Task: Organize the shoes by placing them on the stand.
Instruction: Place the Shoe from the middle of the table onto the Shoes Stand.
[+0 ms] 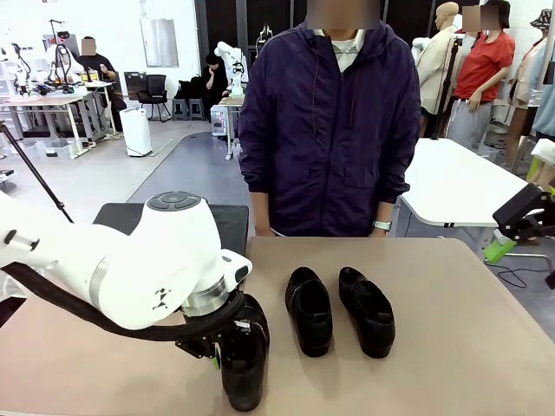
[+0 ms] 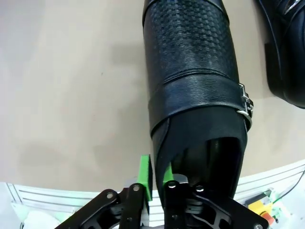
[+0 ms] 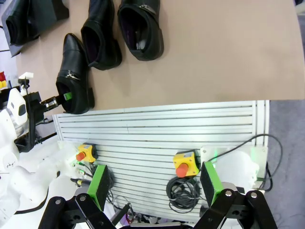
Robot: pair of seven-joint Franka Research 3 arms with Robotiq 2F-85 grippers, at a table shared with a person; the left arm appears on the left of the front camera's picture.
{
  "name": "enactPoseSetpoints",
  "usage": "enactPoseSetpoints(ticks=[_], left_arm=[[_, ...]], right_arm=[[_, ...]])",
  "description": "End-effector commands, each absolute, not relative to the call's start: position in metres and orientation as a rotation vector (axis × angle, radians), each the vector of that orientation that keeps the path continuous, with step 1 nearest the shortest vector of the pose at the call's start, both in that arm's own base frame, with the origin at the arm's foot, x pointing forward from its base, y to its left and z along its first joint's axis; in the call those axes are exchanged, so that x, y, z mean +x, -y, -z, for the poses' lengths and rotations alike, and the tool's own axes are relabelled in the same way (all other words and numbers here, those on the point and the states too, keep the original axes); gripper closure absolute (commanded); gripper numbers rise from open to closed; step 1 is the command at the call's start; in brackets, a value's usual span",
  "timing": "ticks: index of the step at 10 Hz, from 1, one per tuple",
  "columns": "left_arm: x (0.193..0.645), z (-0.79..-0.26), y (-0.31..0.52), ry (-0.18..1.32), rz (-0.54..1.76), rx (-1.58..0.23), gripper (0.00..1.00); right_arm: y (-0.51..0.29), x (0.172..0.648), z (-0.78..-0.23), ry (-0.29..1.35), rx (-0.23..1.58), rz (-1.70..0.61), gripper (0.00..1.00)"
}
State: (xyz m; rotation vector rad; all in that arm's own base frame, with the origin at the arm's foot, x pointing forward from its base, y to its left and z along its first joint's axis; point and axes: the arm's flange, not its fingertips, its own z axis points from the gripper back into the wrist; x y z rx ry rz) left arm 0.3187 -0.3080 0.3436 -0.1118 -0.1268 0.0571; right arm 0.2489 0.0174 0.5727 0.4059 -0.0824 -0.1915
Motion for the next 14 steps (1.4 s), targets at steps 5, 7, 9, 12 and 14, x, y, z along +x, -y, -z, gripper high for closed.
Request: enactPoseSetpoints(ticks=[5, 7, 9, 12, 14], left_arm=[[0.308, -0.396, 0.321, 0.204, 0.068, -0.137, 1.00], [0.289, -0.442, 0.311, 0.225, 0.086, -0.096, 1.00], [0.268, -0.480, 0.297, 0.307, 0.121, -0.127, 1.00], [0.269, -0.486, 0.304, 0.316, 0.085, -0.112, 1.00], [0.269, -0.486, 0.304, 0.316, 0.085, -0.112, 1.00]], right_arm=[[-0.017, 0.251, -0.577, 0.078, 0.428, 0.178, 0.00], [-0.017, 0.251, -0.577, 0.078, 0.428, 0.178, 0.00], [-0.017, 0.251, -0.577, 0.078, 0.428, 0.178, 0.00], [-0.017, 0.251, -0.577, 0.078, 0.428, 0.178, 0.00], [-0.017, 0.251, -0.577, 0.078, 0.428, 0.178, 0.00]])
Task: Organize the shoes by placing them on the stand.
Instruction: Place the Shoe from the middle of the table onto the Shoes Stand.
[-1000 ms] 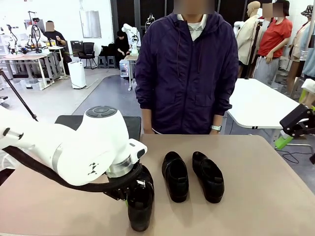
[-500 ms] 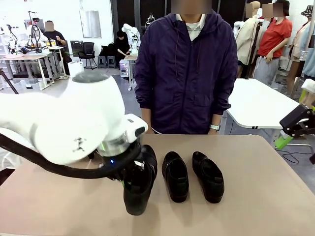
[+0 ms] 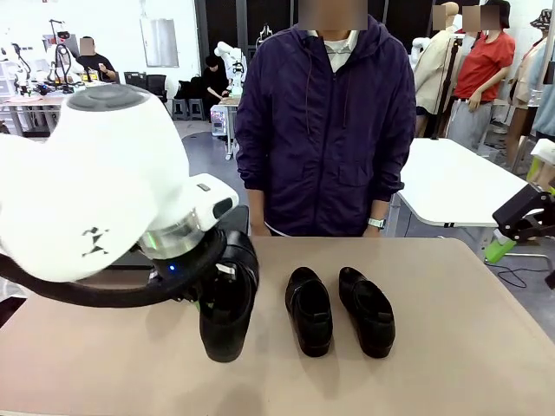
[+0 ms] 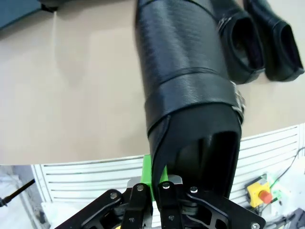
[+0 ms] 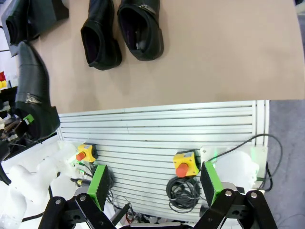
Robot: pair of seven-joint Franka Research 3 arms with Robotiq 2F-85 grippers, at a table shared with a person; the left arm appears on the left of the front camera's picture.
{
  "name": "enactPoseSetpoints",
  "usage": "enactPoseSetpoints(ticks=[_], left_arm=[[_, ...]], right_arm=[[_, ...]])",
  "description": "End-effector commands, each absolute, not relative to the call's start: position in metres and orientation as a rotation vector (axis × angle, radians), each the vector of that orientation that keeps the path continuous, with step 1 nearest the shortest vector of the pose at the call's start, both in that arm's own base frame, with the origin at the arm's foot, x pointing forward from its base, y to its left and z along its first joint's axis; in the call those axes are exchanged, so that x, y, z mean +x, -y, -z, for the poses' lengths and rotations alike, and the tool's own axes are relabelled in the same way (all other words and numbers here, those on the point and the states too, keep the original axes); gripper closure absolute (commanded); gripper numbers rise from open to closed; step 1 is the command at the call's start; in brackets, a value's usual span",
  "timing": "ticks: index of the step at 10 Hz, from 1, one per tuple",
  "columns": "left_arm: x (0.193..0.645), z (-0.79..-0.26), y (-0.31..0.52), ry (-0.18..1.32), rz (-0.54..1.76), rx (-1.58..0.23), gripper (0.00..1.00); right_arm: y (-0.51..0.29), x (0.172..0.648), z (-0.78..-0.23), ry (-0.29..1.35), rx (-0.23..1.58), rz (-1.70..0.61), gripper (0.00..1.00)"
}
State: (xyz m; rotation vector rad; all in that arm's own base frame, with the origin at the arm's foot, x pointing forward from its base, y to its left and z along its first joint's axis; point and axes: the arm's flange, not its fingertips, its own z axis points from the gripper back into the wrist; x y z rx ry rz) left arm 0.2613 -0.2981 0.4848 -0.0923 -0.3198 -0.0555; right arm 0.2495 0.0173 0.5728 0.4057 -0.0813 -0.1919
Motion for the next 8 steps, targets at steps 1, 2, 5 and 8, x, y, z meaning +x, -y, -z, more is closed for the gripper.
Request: enactPoseSetpoints(ticks=[1, 2, 5, 8], left_arm=[[0.259, -0.495, 0.292, 0.341, 0.036, -0.101, 1.00], [0.286, -0.497, 0.293, 0.414, 0.051, -0.087, 1.00], [0.396, -0.509, 0.286, 0.569, 0.171, -0.109, 1.00], [0.475, -0.501, 0.266, 0.543, 0.183, -0.096, 1.00]], right_arm=[[-0.017, 0.251, -0.577, 0.078, 0.428, 0.178, 0.00], [-0.017, 0.251, -0.577, 0.078, 0.428, 0.178, 0.00], [-0.017, 0.251, -0.577, 0.078, 0.428, 0.178, 0.00], [-0.017, 0.251, -0.577, 0.078, 0.428, 0.178, 0.00]])
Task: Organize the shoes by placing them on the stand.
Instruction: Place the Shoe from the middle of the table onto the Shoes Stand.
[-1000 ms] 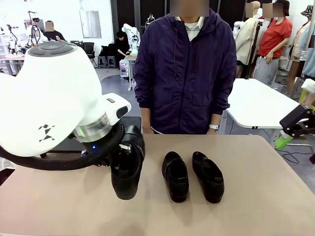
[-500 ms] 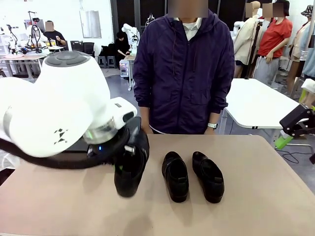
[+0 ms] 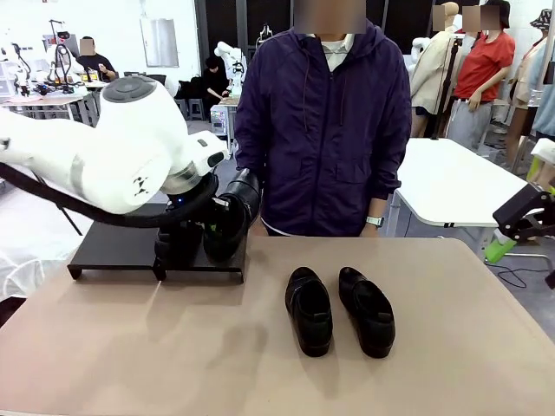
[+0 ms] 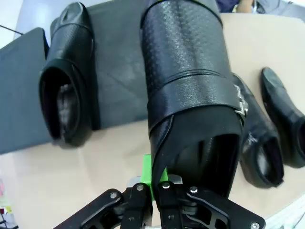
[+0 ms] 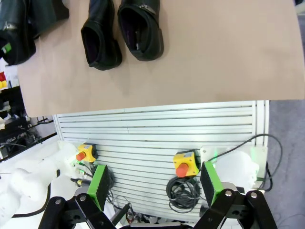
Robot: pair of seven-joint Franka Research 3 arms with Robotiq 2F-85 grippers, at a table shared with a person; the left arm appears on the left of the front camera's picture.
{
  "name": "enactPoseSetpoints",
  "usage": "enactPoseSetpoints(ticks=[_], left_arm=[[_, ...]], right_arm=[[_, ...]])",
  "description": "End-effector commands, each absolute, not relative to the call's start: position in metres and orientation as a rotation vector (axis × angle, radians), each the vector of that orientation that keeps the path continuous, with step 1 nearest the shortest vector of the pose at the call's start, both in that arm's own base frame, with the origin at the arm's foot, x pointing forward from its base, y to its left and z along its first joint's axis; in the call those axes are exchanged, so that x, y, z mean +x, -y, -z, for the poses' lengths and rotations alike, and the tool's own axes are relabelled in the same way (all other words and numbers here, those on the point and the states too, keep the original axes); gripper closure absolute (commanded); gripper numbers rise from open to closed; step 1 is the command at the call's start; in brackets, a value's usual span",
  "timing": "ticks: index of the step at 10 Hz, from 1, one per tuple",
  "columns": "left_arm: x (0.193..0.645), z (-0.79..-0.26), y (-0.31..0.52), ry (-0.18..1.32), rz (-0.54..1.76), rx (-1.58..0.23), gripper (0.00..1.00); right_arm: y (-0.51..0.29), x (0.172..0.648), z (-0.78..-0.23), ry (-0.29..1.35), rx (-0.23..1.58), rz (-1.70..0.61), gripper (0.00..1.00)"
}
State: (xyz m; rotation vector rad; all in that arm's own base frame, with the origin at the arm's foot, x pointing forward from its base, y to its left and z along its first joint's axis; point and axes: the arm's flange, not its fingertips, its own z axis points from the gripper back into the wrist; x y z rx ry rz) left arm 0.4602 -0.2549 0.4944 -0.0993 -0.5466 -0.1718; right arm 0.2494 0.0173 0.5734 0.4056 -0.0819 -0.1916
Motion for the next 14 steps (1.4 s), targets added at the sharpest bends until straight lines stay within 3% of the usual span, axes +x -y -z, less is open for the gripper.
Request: enactPoseSetpoints(ticks=[1, 3, 4, 7, 10, 14], left_arm=[[0.498, -0.492, 0.264, 0.547, 0.132, -0.059, 1.00], [0.517, -0.484, 0.261, 0.529, -0.005, -0.042, 1.00], [0.502, -0.480, 0.246, 0.537, 0.135, -0.071, 1.00], [0.511, -0.471, 0.247, 0.520, 0.095, -0.057, 1.00], [0.543, -0.457, 0.242, 0.674, -0.001, 0.000, 1.00], [0.558, -0.444, 0.242, 0.677, 0.033, -0.056, 1.00]], right_arm=[[-0.017, 0.251, -0.577, 0.078, 0.428, 0.178, 0.00], [-0.017, 0.251, -0.577, 0.078, 0.428, 0.178, 0.00], [-0.017, 0.251, -0.577, 0.078, 0.428, 0.178, 0.00], [-0.017, 0.251, -0.577, 0.078, 0.428, 0.178, 0.00], [-0.017, 0.251, -0.577, 0.078, 0.428, 0.178, 0.00], [-0.017, 0.251, -0.577, 0.078, 0.428, 0.178, 0.00]])
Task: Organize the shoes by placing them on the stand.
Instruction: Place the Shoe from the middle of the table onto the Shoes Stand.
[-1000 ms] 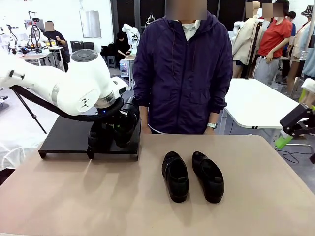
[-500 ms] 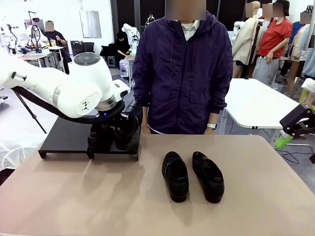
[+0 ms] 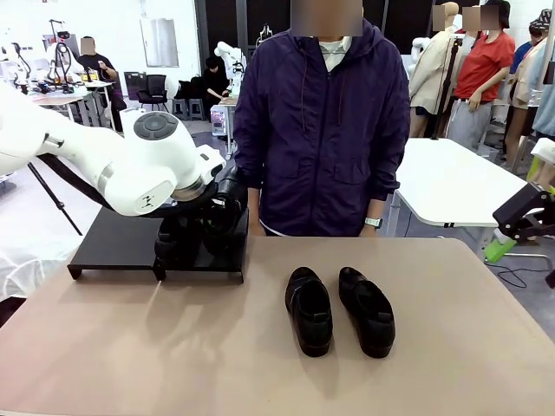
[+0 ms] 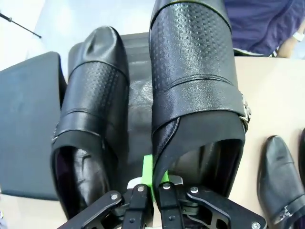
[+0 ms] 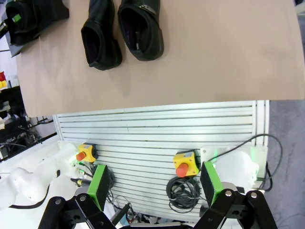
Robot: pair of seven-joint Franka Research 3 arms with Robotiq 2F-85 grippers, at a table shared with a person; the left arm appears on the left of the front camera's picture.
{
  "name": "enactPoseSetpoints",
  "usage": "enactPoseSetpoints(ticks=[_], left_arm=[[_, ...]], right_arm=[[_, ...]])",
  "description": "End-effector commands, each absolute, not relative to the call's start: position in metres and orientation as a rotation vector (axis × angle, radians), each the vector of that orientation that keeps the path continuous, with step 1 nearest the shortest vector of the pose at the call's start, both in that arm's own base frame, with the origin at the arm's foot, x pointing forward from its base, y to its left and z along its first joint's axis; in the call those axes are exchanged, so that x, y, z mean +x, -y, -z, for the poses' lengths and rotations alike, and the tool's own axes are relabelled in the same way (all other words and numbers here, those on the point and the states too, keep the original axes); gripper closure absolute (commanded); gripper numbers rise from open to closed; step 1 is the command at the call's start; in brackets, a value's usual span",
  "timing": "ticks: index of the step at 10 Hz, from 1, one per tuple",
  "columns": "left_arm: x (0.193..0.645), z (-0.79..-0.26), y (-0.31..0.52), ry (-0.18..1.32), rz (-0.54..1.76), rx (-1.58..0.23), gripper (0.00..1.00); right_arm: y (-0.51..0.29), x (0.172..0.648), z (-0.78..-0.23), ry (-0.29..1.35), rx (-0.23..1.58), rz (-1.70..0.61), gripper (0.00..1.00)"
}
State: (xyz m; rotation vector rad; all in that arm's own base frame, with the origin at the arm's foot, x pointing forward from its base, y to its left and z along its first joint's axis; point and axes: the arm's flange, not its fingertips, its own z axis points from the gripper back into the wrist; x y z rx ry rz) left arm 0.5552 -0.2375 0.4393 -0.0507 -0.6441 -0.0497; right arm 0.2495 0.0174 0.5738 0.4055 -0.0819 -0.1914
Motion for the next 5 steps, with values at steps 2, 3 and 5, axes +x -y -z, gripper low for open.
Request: enactPoseSetpoints(ticks=[2, 3, 5], left_arm=[[0.562, -0.439, 0.241, 0.666, 0.020, -0.045, 1.00], [0.564, -0.434, 0.241, 0.653, 0.013, -0.045, 1.00], [0.565, -0.428, 0.242, 0.626, 0.004, -0.046, 1.00]], right_arm=[[-0.017, 0.251, -0.577, 0.078, 0.428, 0.178, 0.00], [-0.017, 0.251, -0.577, 0.078, 0.428, 0.178, 0.00], [-0.017, 0.251, -0.577, 0.078, 0.428, 0.178, 0.00]])
